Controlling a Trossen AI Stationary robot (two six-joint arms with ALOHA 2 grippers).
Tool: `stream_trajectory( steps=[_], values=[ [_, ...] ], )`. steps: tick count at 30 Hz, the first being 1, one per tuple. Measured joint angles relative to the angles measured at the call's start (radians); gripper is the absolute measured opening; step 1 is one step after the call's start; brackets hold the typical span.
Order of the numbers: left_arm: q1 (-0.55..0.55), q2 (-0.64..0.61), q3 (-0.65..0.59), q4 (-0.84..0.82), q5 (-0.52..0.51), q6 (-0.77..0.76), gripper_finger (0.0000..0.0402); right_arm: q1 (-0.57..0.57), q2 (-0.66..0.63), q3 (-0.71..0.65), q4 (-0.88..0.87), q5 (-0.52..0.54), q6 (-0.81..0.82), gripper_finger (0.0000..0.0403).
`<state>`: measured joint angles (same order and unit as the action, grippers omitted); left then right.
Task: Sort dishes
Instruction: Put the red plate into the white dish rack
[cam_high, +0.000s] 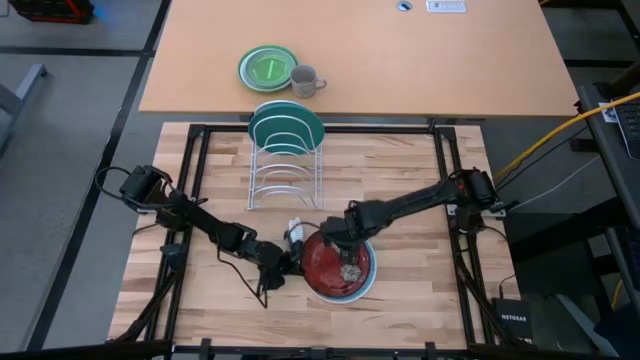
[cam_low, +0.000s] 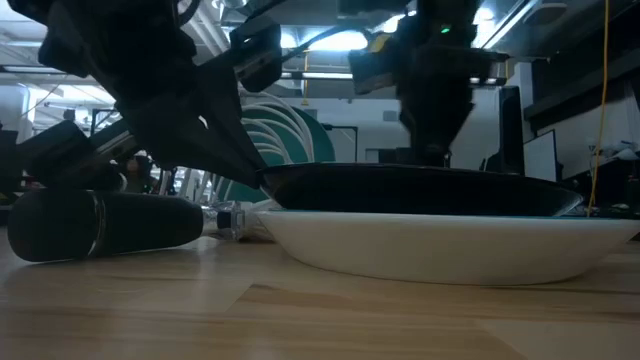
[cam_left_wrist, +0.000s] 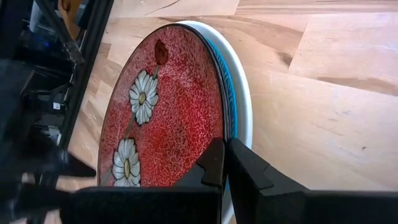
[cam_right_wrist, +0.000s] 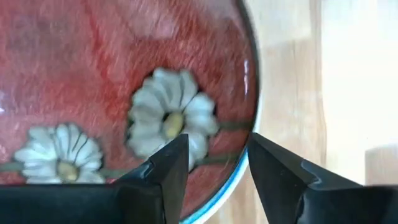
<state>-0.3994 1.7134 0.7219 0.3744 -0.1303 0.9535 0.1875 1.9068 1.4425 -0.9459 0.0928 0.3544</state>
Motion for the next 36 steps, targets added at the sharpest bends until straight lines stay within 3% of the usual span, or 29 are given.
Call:
stream_trajectory(
  steps=[5,11,17,23,27,36],
  values=[
    [-0.014,0.0,0.0,0.0,-0.02,0.0,0.0001,-0.071,0.0,0.0,0.124,-0.118,-0.136,0.0169],
    [-0.037,0.0,0.0,-0.008,-0.047,-0.01,0.0001,-0.133,0.0,0.0,0.202,-0.165,-0.253,0.0169],
    [-0.065,0.0,0.001,-0.031,-0.101,-0.019,0.0001,-0.187,0.006,0.0,0.186,-0.207,-0.278,0.0169],
    [-0.092,0.0,0.002,-0.048,-0.203,-0.018,0.0001,-0.187,0.006,0.0,0.184,-0.346,-0.276,0.0169],
    [-0.106,-0.004,0.002,-0.055,-0.239,-0.011,0.0001,-0.173,0.006,0.0,0.144,-0.426,-0.232,0.0169],
    [-0.126,-0.013,0.002,-0.102,-0.291,-0.04,0.0001,-0.119,0.0,0.0,-0.111,-0.423,-0.125,0.0169]
  ],
)
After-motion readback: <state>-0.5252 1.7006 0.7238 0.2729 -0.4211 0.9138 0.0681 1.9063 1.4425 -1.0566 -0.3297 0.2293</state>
